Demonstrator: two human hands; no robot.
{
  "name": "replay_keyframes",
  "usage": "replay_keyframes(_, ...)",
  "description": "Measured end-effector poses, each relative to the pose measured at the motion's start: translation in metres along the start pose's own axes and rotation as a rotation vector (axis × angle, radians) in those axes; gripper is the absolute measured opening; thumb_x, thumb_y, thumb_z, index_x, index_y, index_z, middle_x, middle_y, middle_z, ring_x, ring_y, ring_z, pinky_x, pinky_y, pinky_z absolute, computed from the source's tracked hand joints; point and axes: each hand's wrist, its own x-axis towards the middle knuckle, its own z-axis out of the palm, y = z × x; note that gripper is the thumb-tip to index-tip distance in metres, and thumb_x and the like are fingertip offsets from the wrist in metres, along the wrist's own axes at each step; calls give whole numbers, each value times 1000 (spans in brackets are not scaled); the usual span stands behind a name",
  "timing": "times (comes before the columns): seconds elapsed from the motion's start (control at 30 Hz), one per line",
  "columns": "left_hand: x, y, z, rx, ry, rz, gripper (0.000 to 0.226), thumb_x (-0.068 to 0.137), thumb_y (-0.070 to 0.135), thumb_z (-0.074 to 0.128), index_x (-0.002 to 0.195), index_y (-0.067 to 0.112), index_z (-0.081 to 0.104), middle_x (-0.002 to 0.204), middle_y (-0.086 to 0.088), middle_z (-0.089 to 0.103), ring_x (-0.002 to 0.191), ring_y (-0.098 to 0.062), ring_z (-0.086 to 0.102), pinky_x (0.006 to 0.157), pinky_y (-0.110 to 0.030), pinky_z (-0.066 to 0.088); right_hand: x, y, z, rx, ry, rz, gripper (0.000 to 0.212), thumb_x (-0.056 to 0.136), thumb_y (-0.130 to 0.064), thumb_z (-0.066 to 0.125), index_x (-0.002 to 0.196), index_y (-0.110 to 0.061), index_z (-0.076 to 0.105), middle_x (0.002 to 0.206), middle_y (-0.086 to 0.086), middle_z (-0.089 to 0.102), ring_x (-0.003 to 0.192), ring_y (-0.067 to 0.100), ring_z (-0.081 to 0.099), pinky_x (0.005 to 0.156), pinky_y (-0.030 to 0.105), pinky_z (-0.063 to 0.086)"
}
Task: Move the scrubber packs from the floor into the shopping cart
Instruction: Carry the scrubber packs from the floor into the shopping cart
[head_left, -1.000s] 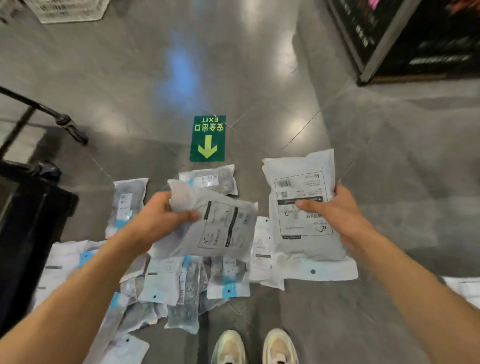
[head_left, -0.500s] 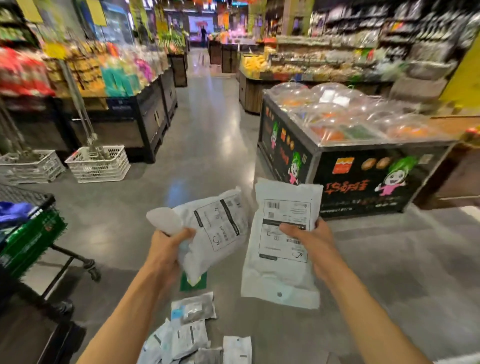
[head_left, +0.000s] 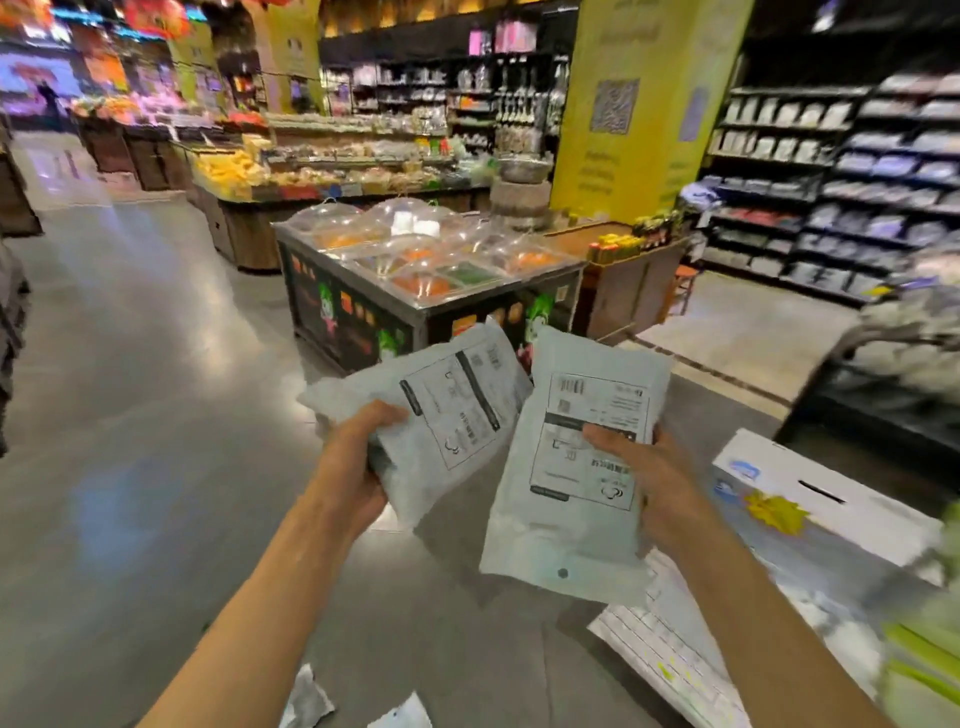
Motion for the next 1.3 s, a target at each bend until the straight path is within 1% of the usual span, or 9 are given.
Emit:
replay_keyframes(0.13, -6, -37, 60, 82, -206, -79, 34, 85, 10, 69, 120, 9, 68, 109, -13, 78, 94, -27, 77, 67, -40, 63, -62, -18, -75, -29, 229, -83, 33, 80, 1, 79, 107, -17, 71, 94, 2, 81, 81, 22, 79, 60, 34, 63)
replay_keyframes(0.3, -37, -102, 152, 204, -484, -198, 41, 73, 9, 78, 113, 16, 68, 110, -13, 77, 101, -33, 75, 81, -50, 60, -154, -35, -174, -122, 509, -142, 42, 77, -2, 82, 116, -12, 71, 106, 8, 80, 93, 29, 78, 79, 45, 63)
replay_keyframes(0.43, -86, -164, 234, 263, -648, -366, 31, 81, 14, 77, 111, 13, 70, 110, -17, 77, 105, -38, 72, 87, -51, 58, -239, -50, -249, -90, 724, -200, 35, 79, 9, 77, 105, -13, 69, 94, 5, 81, 74, 17, 78, 55, 30, 60)
replay_keyframes(0.6, -175, -242, 340, 300, -871, -363, 53, 66, 15, 78, 117, 6, 65, 110, -20, 76, 102, -38, 73, 85, -56, 60, -359, -61, -350, -86, 946, -232, 40, 80, 9, 77, 117, -5, 67, 101, 11, 80, 82, 24, 79, 60, 34, 63)
replay_keyframes(0.73, -263, -302, 420, 311, -1032, -400, 59, 49, 19, 84, 105, 8, 68, 94, -15, 77, 85, -32, 74, 68, -42, 63, -462, -66, -421, -95, 1142, -262, 39, 80, 5, 79, 115, -9, 69, 102, 8, 80, 88, 26, 78, 68, 39, 65)
replay_keyframes(0.83, -329, -350, 470, 307, -1128, -474, 83, 44, 27, 86, 119, -1, 63, 103, -21, 76, 88, -36, 73, 76, -50, 62, -540, -69, -463, -124, 1273, -281, 36, 81, 3, 80, 111, -14, 71, 99, 3, 81, 88, 22, 78, 70, 38, 65)
replay_keyframes(0.97, -420, -403, 525, 327, -1315, -537, 50, 55, 18, 81, 101, -1, 71, 91, -17, 77, 75, -29, 74, 68, -42, 60, -631, -65, -505, -106, 1480, -304, 36, 81, 5, 79, 111, -12, 71, 100, 3, 81, 88, 21, 78, 68, 33, 65)
replay_keyframes(1.1, -500, -453, 581, 362, -1495, -617, 60, 53, 20, 84, 107, 0, 68, 99, -22, 74, 80, -32, 73, 67, -45, 61, -700, -60, -543, -77, 1655, -321, 33, 82, 6, 77, 108, -13, 70, 94, 1, 81, 83, 18, 78, 66, 30, 64)
replay_keyframes(1.3, -619, -533, 664, 392, -1727, -748, 17, 89, -4, 66, 96, 11, 69, 80, -6, 79, 68, -20, 76, 54, -35, 61, -789, -46, -598, 14, 1920, -315, 42, 80, -4, 83, 119, -8, 69, 105, 8, 80, 94, 30, 78, 85, 51, 62)
